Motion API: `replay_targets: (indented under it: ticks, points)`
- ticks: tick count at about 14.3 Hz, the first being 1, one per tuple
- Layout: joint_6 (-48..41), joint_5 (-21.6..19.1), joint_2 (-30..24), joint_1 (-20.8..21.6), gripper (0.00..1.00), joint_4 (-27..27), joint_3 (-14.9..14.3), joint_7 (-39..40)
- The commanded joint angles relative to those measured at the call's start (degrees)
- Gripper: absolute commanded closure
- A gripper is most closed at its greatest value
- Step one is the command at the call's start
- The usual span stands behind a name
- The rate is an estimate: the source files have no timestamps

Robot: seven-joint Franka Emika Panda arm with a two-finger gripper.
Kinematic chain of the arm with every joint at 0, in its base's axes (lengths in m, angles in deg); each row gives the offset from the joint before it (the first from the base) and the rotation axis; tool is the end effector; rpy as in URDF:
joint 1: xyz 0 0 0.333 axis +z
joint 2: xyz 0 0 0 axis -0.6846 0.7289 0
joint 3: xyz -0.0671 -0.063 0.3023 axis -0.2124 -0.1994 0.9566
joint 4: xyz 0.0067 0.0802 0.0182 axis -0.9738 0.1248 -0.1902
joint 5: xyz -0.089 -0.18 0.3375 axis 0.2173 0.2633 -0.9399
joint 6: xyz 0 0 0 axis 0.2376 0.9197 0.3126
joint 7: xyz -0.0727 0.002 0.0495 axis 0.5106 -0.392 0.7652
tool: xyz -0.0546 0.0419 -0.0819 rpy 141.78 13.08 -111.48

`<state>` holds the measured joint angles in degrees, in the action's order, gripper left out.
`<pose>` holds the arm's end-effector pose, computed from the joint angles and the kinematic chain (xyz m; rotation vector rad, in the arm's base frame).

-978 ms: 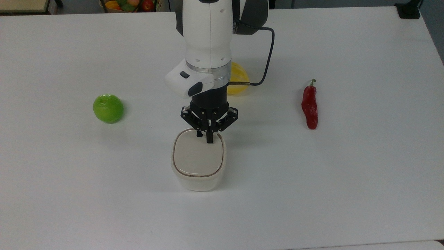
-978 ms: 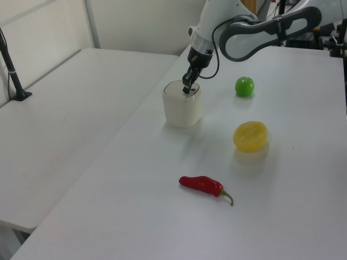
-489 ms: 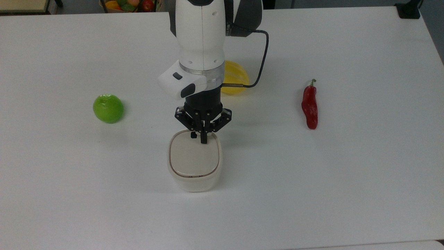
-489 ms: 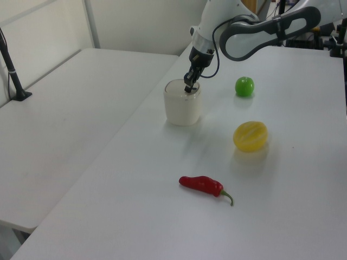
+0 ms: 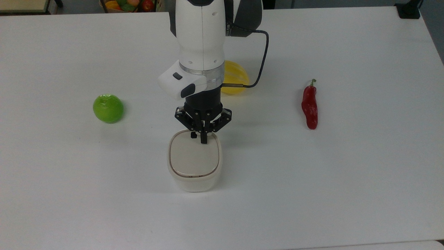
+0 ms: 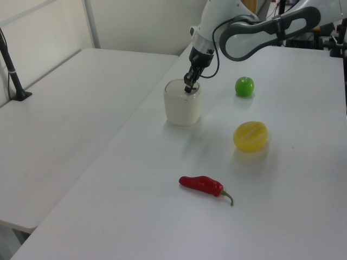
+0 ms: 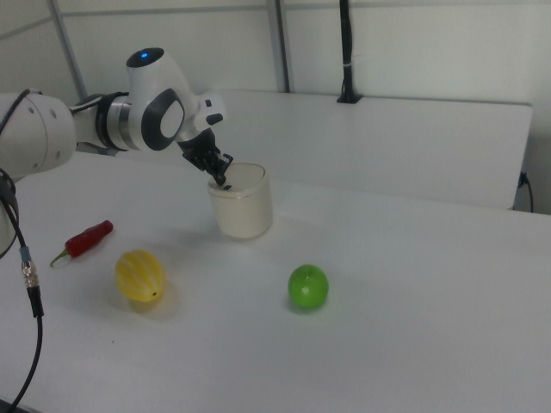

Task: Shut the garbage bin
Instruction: 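Push the raised lid down onto the bin rim with the gripper, then lift the gripper up and away from the closed bin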

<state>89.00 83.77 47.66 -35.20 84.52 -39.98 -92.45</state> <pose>0.7336 0.1100 0.4331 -3.0669 0.0050 -0.6064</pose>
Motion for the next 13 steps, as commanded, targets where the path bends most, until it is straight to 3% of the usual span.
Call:
replay_targets:
  ticks: [1,10,13]
  points:
    - [-1.19,-0.92,0.75,0.53,1.00,2.68,-0.67,-0.59]
    - [-12.08,0.04,-9.09,0.53,1.00,2.33,-0.85,0.02]
    - [-23.12,0.39,-14.44,0.26,1.00,3.38,-1.02,1.16]
